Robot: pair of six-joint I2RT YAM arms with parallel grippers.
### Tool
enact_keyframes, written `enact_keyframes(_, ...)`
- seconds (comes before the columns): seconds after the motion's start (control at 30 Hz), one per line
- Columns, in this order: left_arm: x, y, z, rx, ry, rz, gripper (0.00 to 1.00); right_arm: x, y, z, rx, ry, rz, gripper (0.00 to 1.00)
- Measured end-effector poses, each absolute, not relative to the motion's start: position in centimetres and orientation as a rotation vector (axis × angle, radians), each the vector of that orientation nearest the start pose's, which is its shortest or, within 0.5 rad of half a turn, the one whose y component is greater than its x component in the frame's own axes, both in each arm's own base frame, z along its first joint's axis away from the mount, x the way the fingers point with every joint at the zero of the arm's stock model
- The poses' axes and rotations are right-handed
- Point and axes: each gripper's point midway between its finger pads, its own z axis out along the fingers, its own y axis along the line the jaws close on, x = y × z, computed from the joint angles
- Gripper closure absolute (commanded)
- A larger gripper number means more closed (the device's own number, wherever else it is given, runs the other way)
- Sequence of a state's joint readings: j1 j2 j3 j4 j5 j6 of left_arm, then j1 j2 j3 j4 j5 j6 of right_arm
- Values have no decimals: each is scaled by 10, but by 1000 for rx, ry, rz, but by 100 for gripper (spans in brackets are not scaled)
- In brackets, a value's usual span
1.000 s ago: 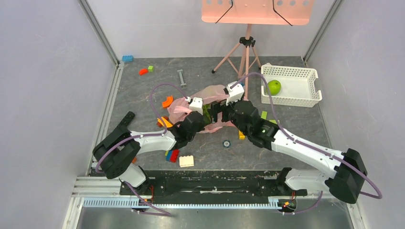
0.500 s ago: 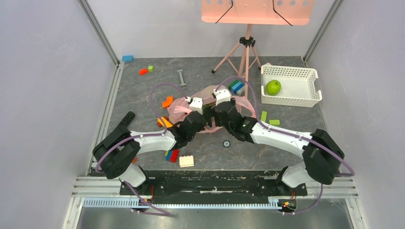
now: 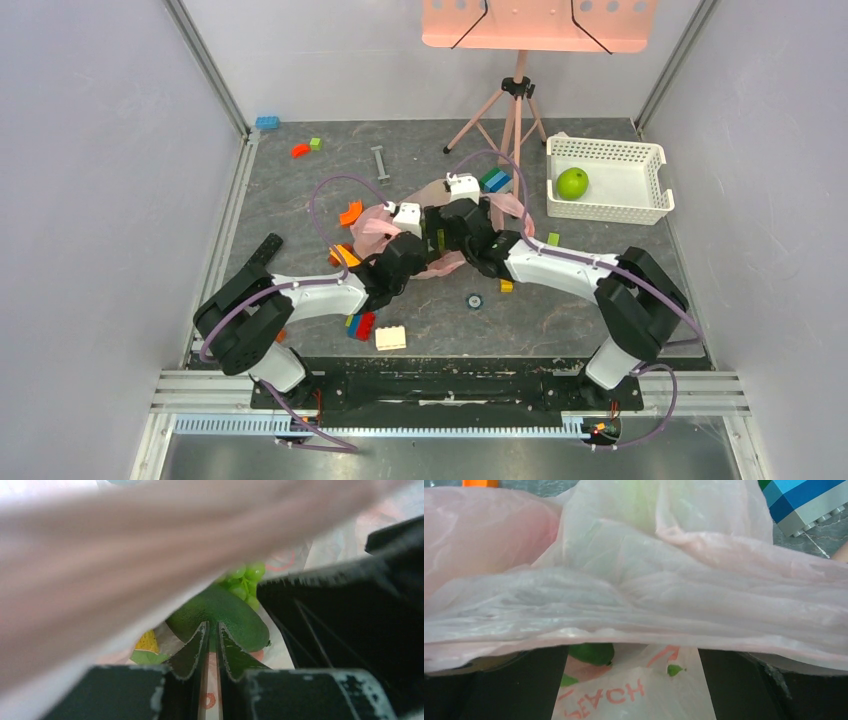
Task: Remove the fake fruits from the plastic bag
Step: Take out the fake fruit from the plastic bag.
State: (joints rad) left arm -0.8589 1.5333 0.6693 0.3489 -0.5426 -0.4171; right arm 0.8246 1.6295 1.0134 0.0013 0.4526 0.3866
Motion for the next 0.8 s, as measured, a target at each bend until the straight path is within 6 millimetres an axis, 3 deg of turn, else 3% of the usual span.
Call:
enact_keyframes(0.27,318,-253,82,122,2011,-248,85,374,281,104,-162,2110,279,4)
enact_keyframes(0.57,318,-253,82,122,2011,-248,85,386,305,108,-199,2068,422,12)
enact_keyframes(0.8,318,-253,82,122,2011,-249,85,398,314,106,-207,2061,433,10)
